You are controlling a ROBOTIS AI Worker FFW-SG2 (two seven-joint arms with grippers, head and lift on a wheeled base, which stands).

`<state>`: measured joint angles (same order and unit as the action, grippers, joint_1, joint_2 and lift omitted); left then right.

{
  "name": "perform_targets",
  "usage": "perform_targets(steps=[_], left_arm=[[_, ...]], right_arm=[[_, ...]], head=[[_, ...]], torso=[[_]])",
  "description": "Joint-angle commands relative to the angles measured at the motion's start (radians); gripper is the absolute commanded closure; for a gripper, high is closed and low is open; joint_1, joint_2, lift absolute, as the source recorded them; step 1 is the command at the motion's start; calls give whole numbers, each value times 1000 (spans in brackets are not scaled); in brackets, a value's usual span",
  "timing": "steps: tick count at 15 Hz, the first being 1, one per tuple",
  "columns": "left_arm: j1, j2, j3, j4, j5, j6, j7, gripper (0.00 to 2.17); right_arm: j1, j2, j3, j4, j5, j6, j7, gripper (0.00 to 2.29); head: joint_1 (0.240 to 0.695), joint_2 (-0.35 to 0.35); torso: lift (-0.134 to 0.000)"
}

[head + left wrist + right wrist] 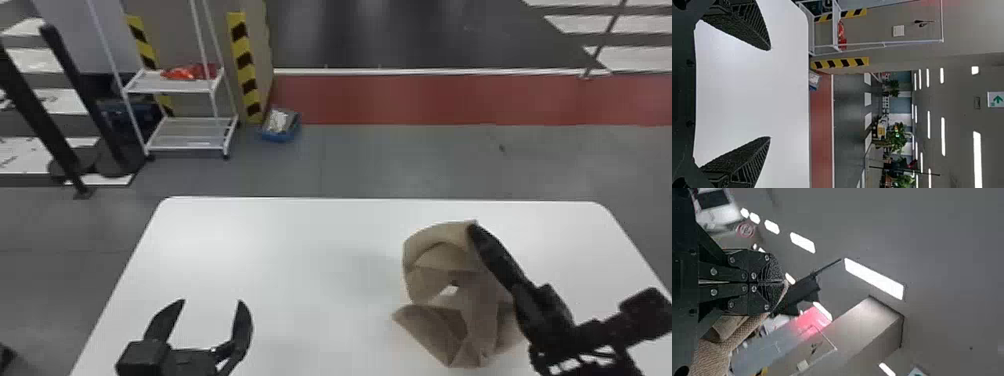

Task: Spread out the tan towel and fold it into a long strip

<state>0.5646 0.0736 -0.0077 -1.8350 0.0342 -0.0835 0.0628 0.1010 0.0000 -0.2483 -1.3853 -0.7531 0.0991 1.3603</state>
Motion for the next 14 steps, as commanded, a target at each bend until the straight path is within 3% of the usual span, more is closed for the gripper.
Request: perform_targets(steps=[1,2,3,4,5,7,9,10,12,14], left_arm=[[1,0,0,0,1,0,0,70],[3,0,2,0,1,0,0,70],[4,0,3,0,1,0,0,70],[4,0,8,0,1,0,0,70],[6,0,9,0,1,0,0,70],[6,0,9,0,1,0,0,70],[3,0,9,0,1,3,-1,70],[1,0,8,0,1,3,-1,70],[-2,0,6,2,1,6,-3,70],[1,-2,6,2,1,6,-3,70]], right_arm=[[-92,1,109,89,-45,115,5,2128],[-124,1,169,126,14,84,-10,1997],[-144,1,193,155,72,60,-37,1372],[-155,1,222,167,104,51,-64,178],[-158,1,238,164,153,69,-64,-2],[-141,1,250,126,175,136,-64,26],[-122,1,230,3,297,437,-98,49],[-116,1,225,-35,324,575,-119,49],[-124,1,211,-127,446,995,-233,-2],[-116,1,208,-199,495,1149,-300,-2]], head=[[695,91],[695,110],[695,137],[695,167],[695,215],[695,252],[695,276],[695,297],[695,318],[695,334]], torso=[[0],[0],[0],[0],[0],[0],[0],[0],[0],[0]])
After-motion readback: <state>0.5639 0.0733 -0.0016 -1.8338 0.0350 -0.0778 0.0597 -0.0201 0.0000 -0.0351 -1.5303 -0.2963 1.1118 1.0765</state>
